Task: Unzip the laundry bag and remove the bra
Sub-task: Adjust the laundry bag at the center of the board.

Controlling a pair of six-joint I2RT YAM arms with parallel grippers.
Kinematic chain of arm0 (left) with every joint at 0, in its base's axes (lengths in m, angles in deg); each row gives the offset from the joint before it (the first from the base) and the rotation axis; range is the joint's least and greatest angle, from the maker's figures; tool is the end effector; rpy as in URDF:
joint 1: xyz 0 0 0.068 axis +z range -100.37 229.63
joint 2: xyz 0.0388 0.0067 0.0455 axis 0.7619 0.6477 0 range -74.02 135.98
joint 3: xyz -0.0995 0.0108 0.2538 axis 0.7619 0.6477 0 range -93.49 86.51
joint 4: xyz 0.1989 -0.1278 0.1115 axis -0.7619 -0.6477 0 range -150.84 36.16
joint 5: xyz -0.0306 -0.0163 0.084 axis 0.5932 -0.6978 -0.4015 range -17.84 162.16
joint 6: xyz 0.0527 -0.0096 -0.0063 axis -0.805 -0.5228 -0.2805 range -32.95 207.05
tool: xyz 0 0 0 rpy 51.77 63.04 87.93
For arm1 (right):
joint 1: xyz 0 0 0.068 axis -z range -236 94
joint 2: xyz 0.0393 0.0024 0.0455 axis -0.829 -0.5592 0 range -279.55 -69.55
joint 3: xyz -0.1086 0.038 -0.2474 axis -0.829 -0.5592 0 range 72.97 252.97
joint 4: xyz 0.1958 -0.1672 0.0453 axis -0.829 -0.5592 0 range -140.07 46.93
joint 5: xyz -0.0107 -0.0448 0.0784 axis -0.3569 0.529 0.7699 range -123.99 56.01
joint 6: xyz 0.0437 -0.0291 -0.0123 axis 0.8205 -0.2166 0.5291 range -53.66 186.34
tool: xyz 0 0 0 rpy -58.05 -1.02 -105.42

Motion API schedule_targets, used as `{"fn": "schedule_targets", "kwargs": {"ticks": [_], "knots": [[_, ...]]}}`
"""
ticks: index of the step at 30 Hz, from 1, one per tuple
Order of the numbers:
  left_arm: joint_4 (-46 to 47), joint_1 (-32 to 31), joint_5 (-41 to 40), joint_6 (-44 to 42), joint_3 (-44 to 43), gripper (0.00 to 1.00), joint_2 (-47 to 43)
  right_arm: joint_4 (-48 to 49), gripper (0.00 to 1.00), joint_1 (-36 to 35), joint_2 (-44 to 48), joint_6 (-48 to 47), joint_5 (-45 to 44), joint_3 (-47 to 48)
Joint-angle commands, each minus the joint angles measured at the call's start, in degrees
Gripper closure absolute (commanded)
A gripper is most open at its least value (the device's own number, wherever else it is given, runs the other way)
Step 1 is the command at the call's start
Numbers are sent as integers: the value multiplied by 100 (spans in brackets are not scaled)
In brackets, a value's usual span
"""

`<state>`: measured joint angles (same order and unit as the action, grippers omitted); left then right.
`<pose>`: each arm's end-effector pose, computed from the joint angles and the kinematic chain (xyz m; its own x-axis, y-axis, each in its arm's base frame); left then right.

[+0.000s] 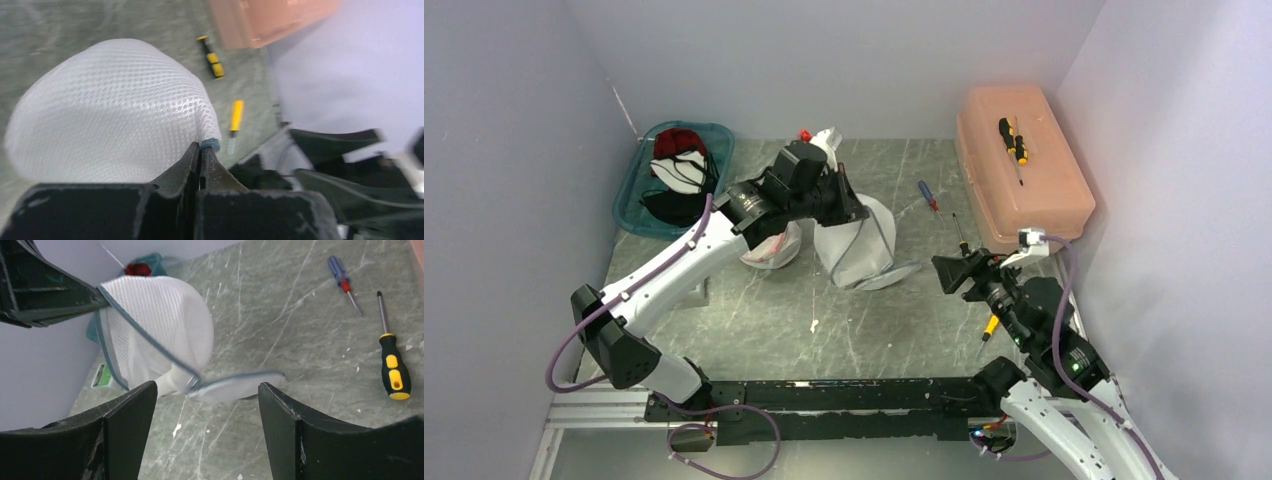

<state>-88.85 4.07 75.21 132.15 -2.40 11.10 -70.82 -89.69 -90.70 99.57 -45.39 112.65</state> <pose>0.2309 -0.2382 0.3958 -0.7838 -0.2110 -0.5841 0.2686 0.7329 -0.6251 0.0825 0.0466 0.3261 -0.3205 0.4320 -0.8430 -0.2460 0.8215 0.5145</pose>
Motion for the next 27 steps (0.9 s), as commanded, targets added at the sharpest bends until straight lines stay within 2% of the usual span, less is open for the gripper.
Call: {"fn": "schedule_targets", "kwargs": {"ticks": [1,4,7,10,16,19,27], "knots": [[845,-107,927,1385,-543,97,67,257,22,7,428,56,-332,-39],[1013,-264,849,1659,-191,97,-137,117,22,12,584,18,-460,-49],[975,-287,418,1831,453,97,-546,83,22,12,699,79,-566,-216],[690,-16,34,2078,1248,97,-846,155,22,12,707,142,-515,-393],[1106,627,106,2427,2936,97,-1114,290,22,9,505,461,-86,-743],[1139,644,113,2391,3227,97,-1228,496,22,10,329,779,294,-1063],[42,641,-568,1922,3226,97,-1794,1688,22,11,-371,1740,1226,-1994]]}}
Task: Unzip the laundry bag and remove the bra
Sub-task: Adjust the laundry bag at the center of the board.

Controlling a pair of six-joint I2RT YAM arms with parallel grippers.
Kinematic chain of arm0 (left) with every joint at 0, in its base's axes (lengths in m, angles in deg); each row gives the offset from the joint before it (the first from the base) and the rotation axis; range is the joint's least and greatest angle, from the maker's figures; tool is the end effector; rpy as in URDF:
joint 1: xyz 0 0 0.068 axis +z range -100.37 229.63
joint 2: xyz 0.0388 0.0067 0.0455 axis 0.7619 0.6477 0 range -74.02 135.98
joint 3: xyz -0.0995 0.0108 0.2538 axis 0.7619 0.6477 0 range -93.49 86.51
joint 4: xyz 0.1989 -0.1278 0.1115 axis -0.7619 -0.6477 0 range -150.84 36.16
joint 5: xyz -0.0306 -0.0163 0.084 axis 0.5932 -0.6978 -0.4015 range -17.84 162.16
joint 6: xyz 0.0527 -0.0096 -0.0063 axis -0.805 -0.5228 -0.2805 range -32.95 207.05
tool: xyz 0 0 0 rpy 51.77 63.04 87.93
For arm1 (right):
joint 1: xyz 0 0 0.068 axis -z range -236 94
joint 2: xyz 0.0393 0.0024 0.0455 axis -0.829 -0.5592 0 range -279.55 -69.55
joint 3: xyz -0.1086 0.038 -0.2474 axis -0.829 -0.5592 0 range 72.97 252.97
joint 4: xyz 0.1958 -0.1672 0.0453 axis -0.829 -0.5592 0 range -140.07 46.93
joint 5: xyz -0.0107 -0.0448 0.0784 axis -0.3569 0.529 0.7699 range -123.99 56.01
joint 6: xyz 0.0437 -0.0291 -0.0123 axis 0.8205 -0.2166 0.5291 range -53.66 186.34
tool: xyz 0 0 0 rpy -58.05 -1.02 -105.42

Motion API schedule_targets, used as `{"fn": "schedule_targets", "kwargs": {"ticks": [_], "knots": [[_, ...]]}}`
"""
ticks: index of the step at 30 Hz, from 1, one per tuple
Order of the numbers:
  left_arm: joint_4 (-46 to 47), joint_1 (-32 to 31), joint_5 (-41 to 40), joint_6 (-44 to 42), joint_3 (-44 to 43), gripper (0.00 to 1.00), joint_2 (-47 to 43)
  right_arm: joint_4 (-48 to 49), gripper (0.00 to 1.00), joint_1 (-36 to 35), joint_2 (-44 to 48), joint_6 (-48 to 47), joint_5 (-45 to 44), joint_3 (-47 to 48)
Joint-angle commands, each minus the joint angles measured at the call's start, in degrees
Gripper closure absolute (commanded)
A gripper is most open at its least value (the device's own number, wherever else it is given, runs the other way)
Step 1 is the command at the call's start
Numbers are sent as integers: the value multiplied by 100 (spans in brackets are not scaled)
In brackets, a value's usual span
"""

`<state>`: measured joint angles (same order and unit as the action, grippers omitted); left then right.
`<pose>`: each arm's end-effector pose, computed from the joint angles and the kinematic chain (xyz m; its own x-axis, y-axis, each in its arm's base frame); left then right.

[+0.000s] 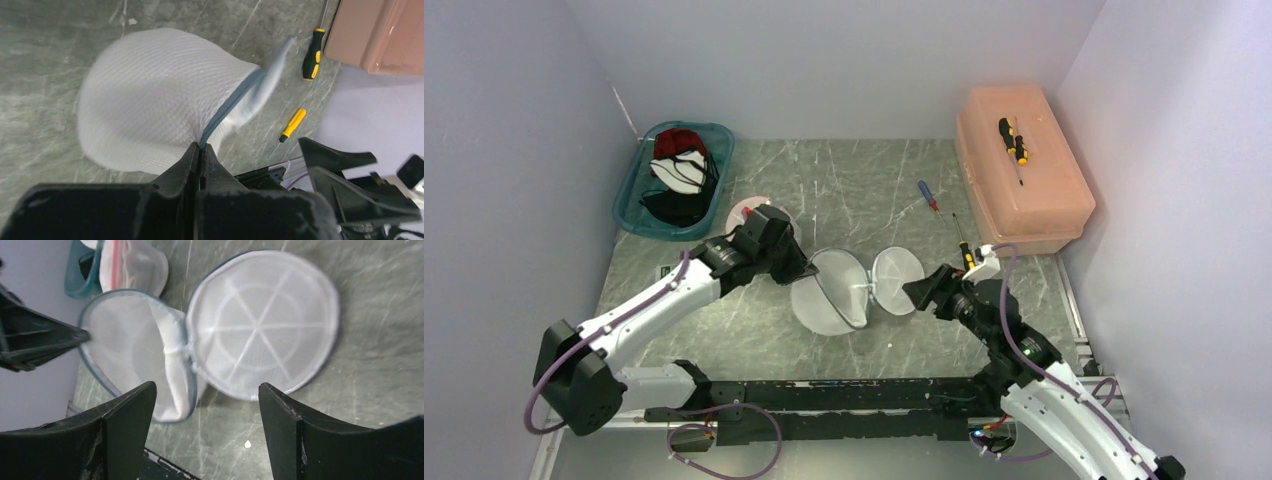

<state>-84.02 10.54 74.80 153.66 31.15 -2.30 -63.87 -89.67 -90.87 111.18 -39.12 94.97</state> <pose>0.2043 -0.1680 0.2732 -0.8243 -0.5116 -0.2424 -0.2573 0.7201 -0.6444 0.1025 0.0645 0.2348 -0.5431 0.4821 -0.6875 -0.1401 0.7552 0.6403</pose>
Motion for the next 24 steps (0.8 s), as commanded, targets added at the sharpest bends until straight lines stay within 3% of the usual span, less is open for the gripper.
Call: {"fn": "schedule_targets", "kwargs": {"ticks": [1,5,10,16,24], "knots": [[-541,-4,-614,-274,-147,97,-505,1117,22,10,-500,616,643,-291],[-778,-2,-823,-404,-160,97,-583,1486,22,23,-949,699,524,-499],[-778,3,-784,-524,-8,97,-553,1216,24,53,-1354,812,-20,-558],[-592,2,-751,-622,290,97,-646,1441,38,62,-2585,223,38,-298],[-427,-2,-679,-700,482,97,-725,1816,44,60,-3944,-228,-227,177]]}}
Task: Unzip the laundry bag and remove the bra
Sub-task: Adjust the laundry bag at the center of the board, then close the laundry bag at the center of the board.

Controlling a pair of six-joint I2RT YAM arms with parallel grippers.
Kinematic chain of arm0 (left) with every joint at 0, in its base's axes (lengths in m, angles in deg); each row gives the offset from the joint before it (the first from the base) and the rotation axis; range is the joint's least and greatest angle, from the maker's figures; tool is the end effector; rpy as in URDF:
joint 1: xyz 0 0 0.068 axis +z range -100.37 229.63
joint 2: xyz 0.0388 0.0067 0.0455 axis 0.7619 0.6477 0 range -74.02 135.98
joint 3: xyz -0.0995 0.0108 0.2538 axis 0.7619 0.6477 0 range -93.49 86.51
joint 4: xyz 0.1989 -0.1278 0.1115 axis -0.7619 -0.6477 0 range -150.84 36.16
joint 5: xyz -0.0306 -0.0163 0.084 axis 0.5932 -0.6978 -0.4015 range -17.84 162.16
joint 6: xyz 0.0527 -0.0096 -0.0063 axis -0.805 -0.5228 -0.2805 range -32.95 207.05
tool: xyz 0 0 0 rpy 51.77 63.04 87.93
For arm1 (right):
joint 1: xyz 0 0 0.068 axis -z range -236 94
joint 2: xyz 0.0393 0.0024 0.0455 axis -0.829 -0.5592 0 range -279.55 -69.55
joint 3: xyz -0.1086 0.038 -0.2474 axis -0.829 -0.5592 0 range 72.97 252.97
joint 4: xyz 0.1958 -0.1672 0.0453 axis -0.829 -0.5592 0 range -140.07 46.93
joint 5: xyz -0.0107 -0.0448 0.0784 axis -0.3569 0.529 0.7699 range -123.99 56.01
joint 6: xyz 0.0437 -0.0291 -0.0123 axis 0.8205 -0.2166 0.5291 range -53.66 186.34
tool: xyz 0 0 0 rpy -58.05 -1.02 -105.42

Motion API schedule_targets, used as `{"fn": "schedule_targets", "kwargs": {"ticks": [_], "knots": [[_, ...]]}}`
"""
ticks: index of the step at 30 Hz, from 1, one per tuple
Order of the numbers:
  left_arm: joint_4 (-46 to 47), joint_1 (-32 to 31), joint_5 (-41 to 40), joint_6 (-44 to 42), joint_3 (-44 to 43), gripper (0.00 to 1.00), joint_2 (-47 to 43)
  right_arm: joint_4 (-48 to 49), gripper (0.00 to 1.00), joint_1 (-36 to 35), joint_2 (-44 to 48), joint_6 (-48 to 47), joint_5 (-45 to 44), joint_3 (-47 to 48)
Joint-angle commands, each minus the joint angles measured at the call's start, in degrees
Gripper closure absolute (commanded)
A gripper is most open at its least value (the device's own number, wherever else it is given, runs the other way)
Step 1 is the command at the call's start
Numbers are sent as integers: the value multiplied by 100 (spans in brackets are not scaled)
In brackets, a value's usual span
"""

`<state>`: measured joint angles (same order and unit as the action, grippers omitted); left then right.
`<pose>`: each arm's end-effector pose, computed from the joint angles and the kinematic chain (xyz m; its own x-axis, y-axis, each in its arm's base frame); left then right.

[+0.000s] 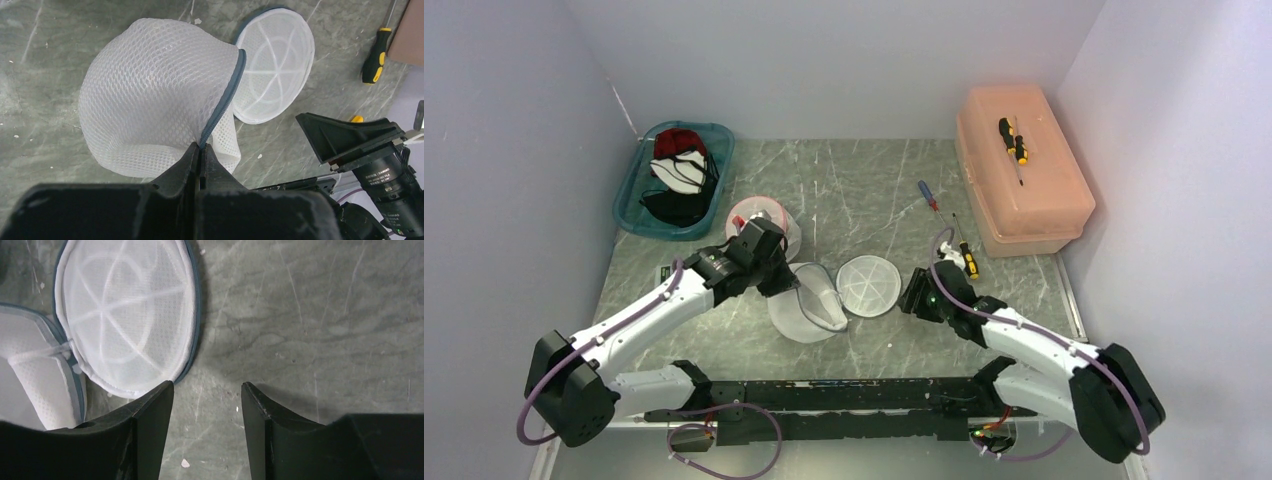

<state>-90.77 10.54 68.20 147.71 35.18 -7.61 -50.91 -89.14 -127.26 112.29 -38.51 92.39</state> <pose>0.1831 -0.1456 0.2633 -0.8193 -0.4548 -0.3491 -0.2412 0.8258 -0.5097 0.1558 0.0985 0.1530 -0.7785 0.3474 -0.5227 0.0868 0.8844 0.4586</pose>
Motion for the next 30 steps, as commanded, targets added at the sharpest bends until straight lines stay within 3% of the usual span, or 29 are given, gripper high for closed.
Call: {"fn": "schedule_targets", "kwargs": {"ticks": [1,10,20,23,26,30], "knots": [[271,-2,-13,-112,101,97,-205,540,45,9,-423,-373,-352,501],[341,-1,27,-203,167,97,-189,506,60,8,-1774,-740,-784,1172],[487,3,150,-213,239,97,-176,58,71,-34,-2623,-933,-837,1433],[496,0,138,-238,238,97,-202,-51,82,-49,-2897,-947,-727,1542],[493,-2,133,-264,242,97,-217,-90,100,-54,-2900,-906,-685,1558],[542,5,181,-302,296,97,-243,-218,100,-40,-2449,-789,-638,1543]]}}
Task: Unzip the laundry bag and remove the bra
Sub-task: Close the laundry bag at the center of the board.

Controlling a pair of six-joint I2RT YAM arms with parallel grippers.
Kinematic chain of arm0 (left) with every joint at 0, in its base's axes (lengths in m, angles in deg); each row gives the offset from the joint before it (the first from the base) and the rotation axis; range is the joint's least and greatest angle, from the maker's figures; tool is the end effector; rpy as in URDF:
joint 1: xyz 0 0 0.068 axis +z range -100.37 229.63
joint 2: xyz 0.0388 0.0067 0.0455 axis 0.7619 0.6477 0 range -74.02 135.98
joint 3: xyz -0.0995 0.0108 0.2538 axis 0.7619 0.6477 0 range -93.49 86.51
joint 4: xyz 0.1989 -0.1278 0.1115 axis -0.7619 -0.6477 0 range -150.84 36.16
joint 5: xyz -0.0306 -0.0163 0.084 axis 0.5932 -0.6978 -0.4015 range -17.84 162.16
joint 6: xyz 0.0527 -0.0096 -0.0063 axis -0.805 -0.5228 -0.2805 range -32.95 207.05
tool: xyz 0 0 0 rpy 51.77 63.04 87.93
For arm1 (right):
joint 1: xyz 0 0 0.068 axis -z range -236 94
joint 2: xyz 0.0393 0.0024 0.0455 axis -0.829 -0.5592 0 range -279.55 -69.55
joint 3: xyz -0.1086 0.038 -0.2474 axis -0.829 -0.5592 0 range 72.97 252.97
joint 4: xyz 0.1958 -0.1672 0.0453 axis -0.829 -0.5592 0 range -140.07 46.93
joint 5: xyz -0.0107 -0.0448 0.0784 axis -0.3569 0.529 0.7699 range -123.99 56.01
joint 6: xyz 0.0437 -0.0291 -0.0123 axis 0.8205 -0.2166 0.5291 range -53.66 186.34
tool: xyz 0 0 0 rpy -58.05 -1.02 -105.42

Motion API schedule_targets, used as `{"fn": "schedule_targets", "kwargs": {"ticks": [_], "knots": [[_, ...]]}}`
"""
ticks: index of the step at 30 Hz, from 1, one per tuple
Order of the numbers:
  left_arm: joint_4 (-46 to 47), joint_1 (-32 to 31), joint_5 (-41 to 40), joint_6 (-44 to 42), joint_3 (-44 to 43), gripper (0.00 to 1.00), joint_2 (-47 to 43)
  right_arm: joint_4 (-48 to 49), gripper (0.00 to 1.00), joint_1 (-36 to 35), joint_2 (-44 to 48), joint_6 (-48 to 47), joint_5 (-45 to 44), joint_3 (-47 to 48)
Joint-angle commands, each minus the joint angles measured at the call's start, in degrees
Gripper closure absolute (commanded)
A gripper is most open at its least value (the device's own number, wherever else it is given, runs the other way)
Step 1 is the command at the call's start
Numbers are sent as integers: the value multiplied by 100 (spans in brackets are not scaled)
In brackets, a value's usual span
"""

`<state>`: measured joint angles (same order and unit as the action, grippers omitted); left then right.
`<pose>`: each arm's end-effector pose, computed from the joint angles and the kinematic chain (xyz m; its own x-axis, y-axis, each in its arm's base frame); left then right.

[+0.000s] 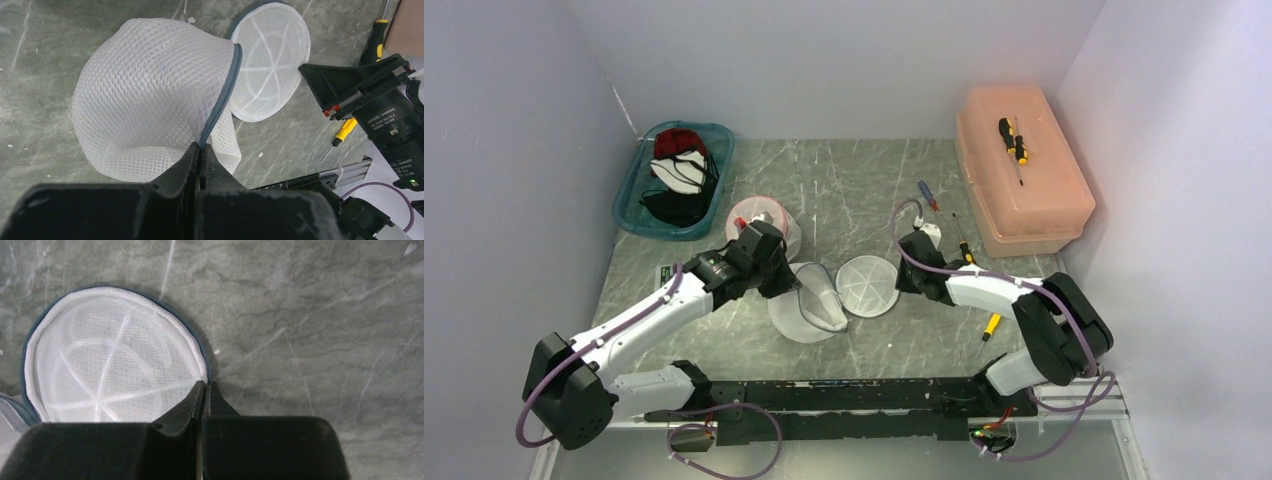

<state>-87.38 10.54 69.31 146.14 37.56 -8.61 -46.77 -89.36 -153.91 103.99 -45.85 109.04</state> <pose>0.1816 -0.1452 0.2577 -0.8245 -0.4342 -0.3629 -0.1994 0.8231 -0.5318 0.2286 0.1418 0.1475 -0.7852 0.1988 -0.5865 0.0596 0.9669 0.2480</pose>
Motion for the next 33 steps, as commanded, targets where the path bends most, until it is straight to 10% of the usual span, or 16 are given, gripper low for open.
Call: {"fn": "schedule_targets", "kwargs": {"ticks": [1,15,33], "knots": [[242,1,99,-177,68,97,-142,-698,100,-18,437,56,92,-101],[860,5,437,-902,-459,97,281,-2744,100,-30,3609,-901,-784,1470],[1964,-2,884,-1220,-1322,97,2199,-2659,100,-112,3972,-1585,188,1836]]}}
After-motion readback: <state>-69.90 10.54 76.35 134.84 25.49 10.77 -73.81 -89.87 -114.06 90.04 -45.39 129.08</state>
